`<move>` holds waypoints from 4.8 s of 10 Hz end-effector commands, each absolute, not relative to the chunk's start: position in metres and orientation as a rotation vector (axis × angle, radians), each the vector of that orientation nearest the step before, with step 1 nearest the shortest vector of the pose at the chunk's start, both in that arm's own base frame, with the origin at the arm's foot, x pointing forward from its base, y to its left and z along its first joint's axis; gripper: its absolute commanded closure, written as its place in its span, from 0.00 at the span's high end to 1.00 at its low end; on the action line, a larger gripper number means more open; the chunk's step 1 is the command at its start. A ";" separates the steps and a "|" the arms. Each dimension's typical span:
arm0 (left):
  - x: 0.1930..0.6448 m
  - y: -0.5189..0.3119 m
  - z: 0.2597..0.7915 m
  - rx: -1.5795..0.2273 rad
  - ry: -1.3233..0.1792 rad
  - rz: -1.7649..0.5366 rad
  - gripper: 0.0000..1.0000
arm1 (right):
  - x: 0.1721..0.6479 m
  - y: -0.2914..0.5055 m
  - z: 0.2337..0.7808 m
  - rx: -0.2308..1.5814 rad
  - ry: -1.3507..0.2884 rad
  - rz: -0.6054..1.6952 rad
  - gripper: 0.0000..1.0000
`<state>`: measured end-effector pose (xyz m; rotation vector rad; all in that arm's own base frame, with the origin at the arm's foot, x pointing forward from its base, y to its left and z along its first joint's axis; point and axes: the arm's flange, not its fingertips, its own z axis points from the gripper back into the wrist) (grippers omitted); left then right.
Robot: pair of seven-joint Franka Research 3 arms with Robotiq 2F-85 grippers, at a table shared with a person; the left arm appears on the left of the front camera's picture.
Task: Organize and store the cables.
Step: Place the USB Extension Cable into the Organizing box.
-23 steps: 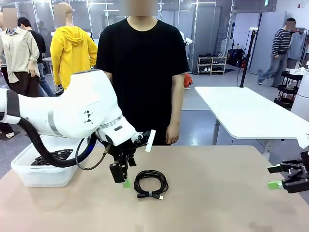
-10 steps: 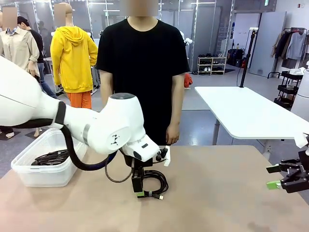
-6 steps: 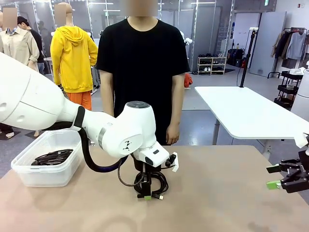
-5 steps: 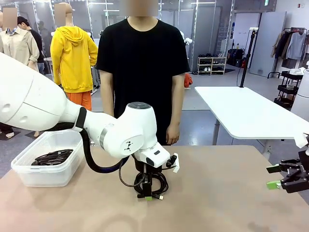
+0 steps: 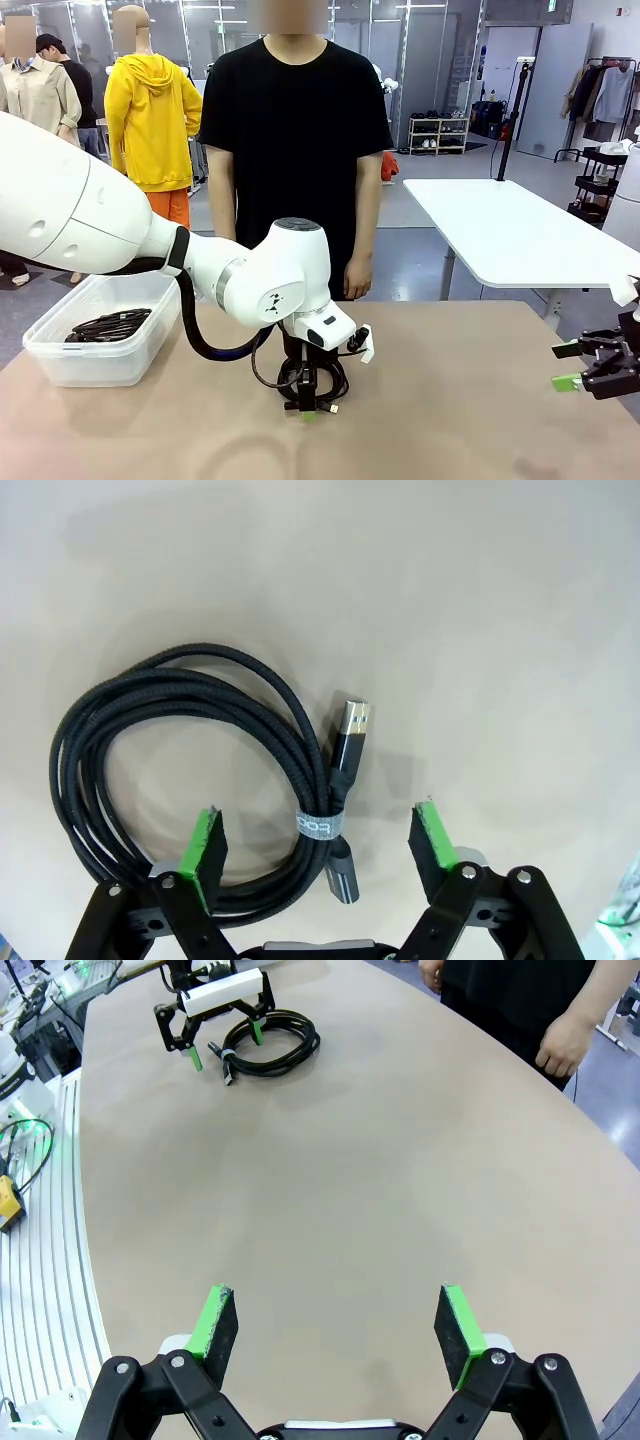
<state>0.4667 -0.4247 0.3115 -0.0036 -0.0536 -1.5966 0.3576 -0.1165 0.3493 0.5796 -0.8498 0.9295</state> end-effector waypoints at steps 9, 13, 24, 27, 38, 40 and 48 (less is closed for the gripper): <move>0.469 -0.426 0.315 0.005 -0.028 -1.588 0.00 | 0.360 -0.114 0.352 0.584 -0.852 0.901 1.00; 0.443 -0.398 0.412 0.012 -0.099 -1.699 0.00 | 0.360 -0.114 0.352 0.584 -0.852 0.901 1.00; 0.411 -0.374 0.494 0.095 -0.190 -1.718 0.00 | 0.360 -0.114 0.352 0.584 -0.852 0.901 1.00; 0.410 -0.373 0.491 0.089 -0.186 -1.731 0.16 | 0.360 -0.114 0.352 0.584 -0.852 0.901 1.00; 0.471 -0.034 0.513 0.081 -0.291 -1.540 0.16 | 0.360 -0.114 0.352 0.584 -0.852 0.901 1.00; 0.492 -0.028 0.499 0.052 -0.271 -1.501 0.16 | 0.360 -0.114 0.352 0.584 -0.852 0.901 1.00; 0.493 -0.029 0.485 0.036 -0.244 -1.512 0.16 | 0.360 -0.114 0.352 0.584 -0.852 0.901 1.00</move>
